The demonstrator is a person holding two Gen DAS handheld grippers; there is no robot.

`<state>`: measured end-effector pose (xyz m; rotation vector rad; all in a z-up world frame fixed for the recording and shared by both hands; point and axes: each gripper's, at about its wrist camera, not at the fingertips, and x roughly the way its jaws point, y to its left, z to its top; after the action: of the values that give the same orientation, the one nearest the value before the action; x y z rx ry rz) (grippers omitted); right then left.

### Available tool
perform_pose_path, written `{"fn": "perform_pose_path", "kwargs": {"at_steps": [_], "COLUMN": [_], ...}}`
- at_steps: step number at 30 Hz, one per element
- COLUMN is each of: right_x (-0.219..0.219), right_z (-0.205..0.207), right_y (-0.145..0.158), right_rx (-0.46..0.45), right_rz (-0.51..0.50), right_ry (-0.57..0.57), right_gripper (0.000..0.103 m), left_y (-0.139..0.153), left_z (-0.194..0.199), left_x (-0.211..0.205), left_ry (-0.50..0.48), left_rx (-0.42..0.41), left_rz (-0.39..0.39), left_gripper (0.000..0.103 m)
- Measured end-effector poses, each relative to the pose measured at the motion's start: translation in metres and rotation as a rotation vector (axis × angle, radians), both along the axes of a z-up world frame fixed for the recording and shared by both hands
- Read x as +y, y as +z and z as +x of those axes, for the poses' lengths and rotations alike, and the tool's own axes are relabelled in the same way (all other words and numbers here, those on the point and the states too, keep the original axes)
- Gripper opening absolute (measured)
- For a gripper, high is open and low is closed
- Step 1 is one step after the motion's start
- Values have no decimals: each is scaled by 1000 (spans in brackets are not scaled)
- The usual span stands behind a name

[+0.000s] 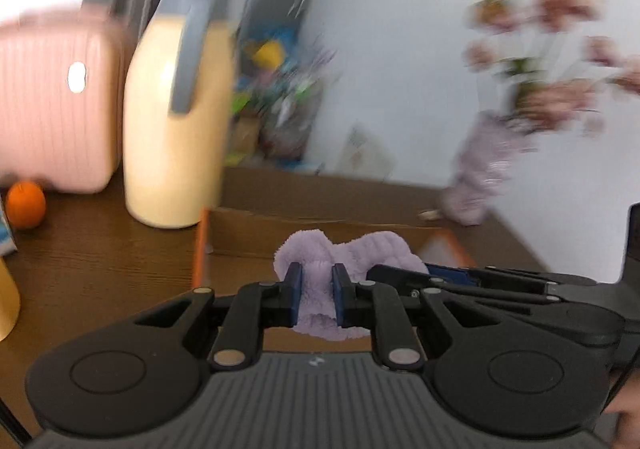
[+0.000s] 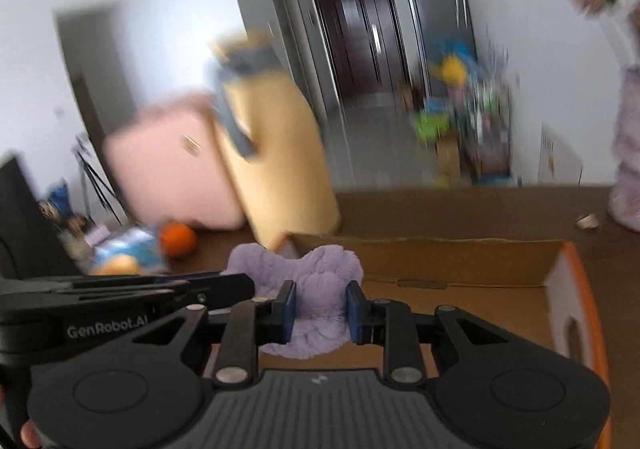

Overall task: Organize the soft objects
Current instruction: 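Carry the lavender towel into the cardboard box and open both grippers, then withdraw both grippers from the box back over the pile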

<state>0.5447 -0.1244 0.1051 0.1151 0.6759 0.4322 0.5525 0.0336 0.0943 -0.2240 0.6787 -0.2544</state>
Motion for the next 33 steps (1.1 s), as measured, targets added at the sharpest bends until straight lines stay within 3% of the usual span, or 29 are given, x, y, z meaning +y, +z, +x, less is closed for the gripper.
{"fn": "perform_pose_path", "kwargs": {"at_steps": [3, 6, 9, 14, 17, 19, 21, 25, 33], "right_x": [17, 21, 23, 5, -12, -36, -57, -102, -139], "right_z": [61, 92, 102, 101, 79, 65, 38, -22, -144], "right_y": [-27, -51, -68, -63, -33, -11, 15, 57, 81], "right_rx": [90, 169, 197, 230, 175, 130, 72, -45, -228], "right_rz": [-56, -43, -40, 35, 1, -22, -53, -109, -60], "right_ry": [-12, -11, -7, -27, -70, -91, -127, -206, -280], "right_gripper": [25, 28, 42, 49, 53, 60, 67, 76, 79], "left_y": [-28, -48, -54, -41, -19, 1, 21, 52, 77], "left_z": [58, 87, 93, 82, 61, 41, 19, -35, -143], "left_x": [-1, -6, -8, -4, -3, 0, 3, 12, 9], "left_ry": [31, 30, 23, 8, 15, 20, 35, 64, 150], "left_rx": [97, 146, 122, 84, 49, 17, -25, -103, -266], "left_rz": [72, 166, 241, 235, 234, 230, 242, 247, 207], "left_gripper": [16, 17, 20, 37, 43, 58, 59, 78, 80]}}
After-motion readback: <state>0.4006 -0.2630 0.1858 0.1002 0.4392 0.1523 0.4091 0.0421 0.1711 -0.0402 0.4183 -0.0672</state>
